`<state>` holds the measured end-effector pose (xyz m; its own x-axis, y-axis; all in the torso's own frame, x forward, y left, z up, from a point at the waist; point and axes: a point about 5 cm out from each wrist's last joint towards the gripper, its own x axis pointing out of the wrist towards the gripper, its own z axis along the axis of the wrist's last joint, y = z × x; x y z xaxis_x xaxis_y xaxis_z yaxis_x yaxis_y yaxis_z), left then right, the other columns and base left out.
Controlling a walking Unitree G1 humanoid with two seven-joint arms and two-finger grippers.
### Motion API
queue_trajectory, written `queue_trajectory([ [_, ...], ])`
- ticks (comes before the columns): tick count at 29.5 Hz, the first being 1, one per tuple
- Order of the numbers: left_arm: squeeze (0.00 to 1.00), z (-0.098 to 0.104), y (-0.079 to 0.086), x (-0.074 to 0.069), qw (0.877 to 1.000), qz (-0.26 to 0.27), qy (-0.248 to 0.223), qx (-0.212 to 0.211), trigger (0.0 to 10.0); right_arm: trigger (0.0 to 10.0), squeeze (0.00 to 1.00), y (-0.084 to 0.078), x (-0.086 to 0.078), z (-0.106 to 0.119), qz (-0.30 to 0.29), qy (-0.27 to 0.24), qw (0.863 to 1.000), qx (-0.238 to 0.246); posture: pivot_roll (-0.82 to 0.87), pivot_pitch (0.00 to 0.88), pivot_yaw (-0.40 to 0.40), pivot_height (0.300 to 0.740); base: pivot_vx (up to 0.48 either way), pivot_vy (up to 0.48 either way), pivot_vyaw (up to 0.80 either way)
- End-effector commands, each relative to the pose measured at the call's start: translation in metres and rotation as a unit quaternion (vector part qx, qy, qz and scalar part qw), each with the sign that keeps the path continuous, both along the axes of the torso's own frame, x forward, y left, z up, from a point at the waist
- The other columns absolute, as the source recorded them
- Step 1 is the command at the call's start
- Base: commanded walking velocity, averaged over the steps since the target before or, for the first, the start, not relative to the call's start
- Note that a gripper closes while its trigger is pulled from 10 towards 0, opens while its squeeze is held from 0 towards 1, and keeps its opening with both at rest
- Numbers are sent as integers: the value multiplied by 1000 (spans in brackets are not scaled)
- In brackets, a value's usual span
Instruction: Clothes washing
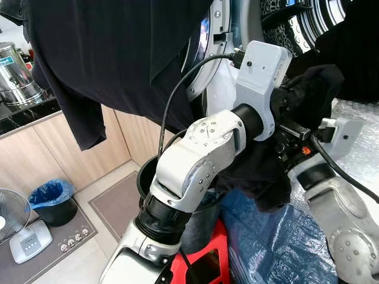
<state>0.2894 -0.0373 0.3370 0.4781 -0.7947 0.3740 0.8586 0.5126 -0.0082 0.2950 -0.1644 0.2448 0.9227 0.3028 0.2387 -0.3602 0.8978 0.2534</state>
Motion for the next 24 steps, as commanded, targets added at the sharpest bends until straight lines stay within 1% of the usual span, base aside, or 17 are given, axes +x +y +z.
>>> queue_trajectory([
  [1,1000,15,-17,-17,998,-54,-9,-42,10000,10000,0,1,3,5,-8,-9,1000,2,-115,0,66,740,0,0,0],
  [3,1000,15,-19,-20,997,-64,-9,-37,10000,10000,0,1,6,9,-13,-28,999,10,-110,0,71,740,0,0,0],
  [4,1000,15,-19,-20,997,-64,-9,-37,10000,10000,0,1,6,9,-13,-28,999,10,-110,0,71,740,0,0,0],
  [7,1000,14,-21,-21,996,-78,1,-38,10000,10000,0,2,10,13,-7,-51,999,15,-109,0,80,740,0,0,0],
  [9,1000,13,-20,-21,997,-70,0,-26,10000,10000,0,3,13,13,1,-60,998,22,-110,0,83,740,0,0,0],
  [13,1000,7,-18,-16,999,-52,-5,8,10000,10000,0,2,17,14,12,-80,996,29,-103,0,93,740,0,0,0],
  [14,1000,7,-18,-16,999,-52,-5,8,10000,10000,0,2,17,14,12,-80,996,29,-103,0,93,740,0,0,0],
  [15,1000,6,-17,-14,999,-40,-16,26,10000,10000,0,-1,18,15,10,-89,995,39,-102,0,96,740,0,0,0],
  [16,1000,5,-16,-13,999,-37,-18,32,10000,10000,0,-2,19,15,10,-93,995,42,-98,0,101,740,0,0,0],
  [17,1000,4,-15,-11,998,-27,-29,57,10000,10000,0,-4,20,16,8,-105,993,48,-96,0,107,740,0,0,0],
  [18,973,2,-14,-10,997,-24,-32,67,10000,10000,0,-5,21,16,7,-110,993,52,-93,0,114,740,0,0,0],
  [19,271,-1,-14,-9,997,-21,-24,74,10000,10000,0,-7,22,16,5,-114,992,58,-90,0,114,740,0,0,0],
  [20,12,-4,-14,-7,996,-18,-19,83,10000,10000,0,-8,22,16,3,-117,991,64,-84,0,117,740,0,0,0],
  [21,0,-7,-13,-5,995,-13,-23,100,10000,10000,0,-10,23,15,1,-122,990,71,-79,0,121,740,0,0,0],
  [22,0,-7,-12,-5,993,-8,-39,114,10000,10000,0,-11,24,14,1,-126,989,74,-74,0,124,740,0,0,0],
  [24,0,-8,-11,-4,992,-5,-44,120,10000,10000,0,-11,24,14,5,-132,988,76,-71,0,127,740,0,0,0],
])
